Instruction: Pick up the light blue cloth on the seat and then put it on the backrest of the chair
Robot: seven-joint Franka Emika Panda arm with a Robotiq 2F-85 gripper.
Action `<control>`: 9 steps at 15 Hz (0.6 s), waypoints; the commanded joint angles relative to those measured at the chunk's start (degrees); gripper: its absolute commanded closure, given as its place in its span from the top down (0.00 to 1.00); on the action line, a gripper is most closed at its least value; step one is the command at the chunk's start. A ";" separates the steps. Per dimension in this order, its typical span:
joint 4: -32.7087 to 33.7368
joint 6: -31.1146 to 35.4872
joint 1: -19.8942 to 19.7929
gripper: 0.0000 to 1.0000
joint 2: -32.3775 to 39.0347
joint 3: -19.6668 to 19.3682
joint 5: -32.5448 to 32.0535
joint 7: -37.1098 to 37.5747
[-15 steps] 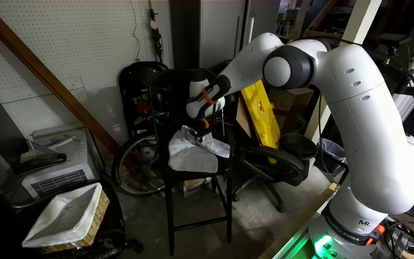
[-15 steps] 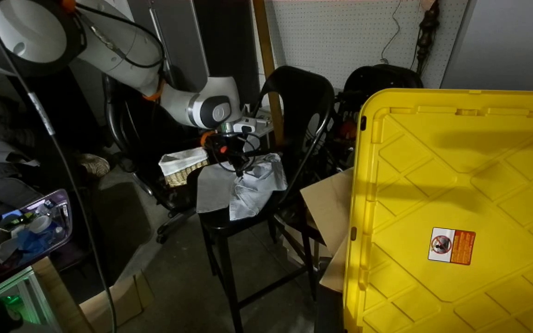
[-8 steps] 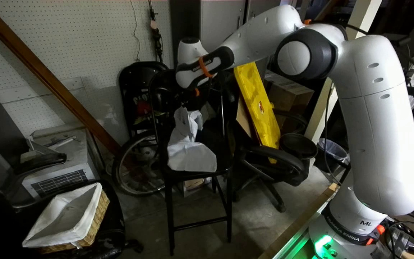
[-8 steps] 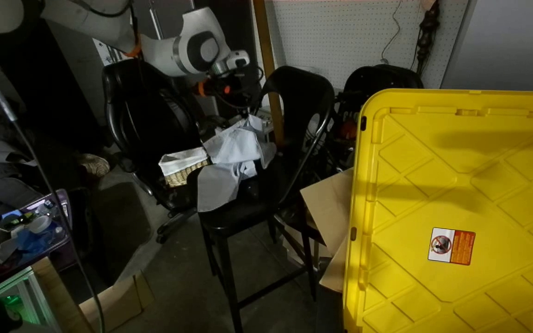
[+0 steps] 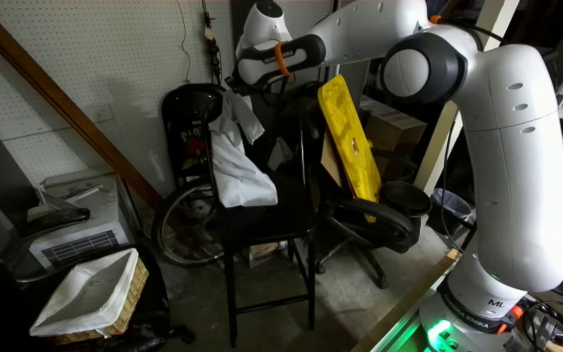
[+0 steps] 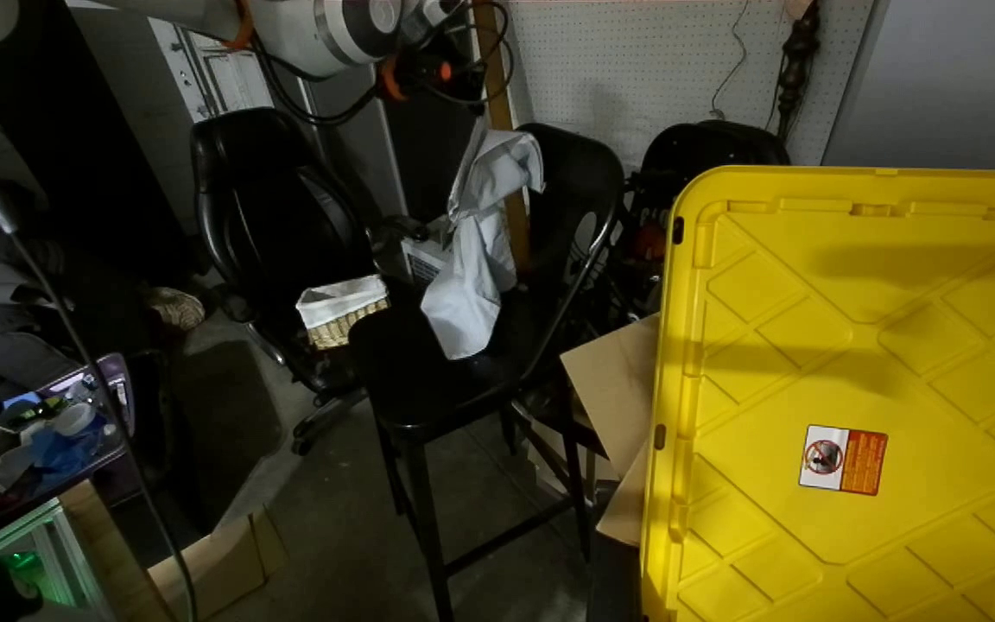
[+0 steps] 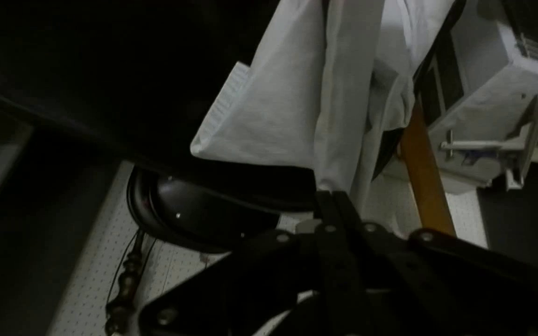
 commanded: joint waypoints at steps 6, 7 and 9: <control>1.59 4.60 -4.65 0.02 0.01 2.98 7.45 -0.46; 1.59 4.60 -4.68 0.02 0.02 3.11 7.61 -0.47; -0.02 3.91 -5.35 0.00 -1.09 4.63 8.40 -2.61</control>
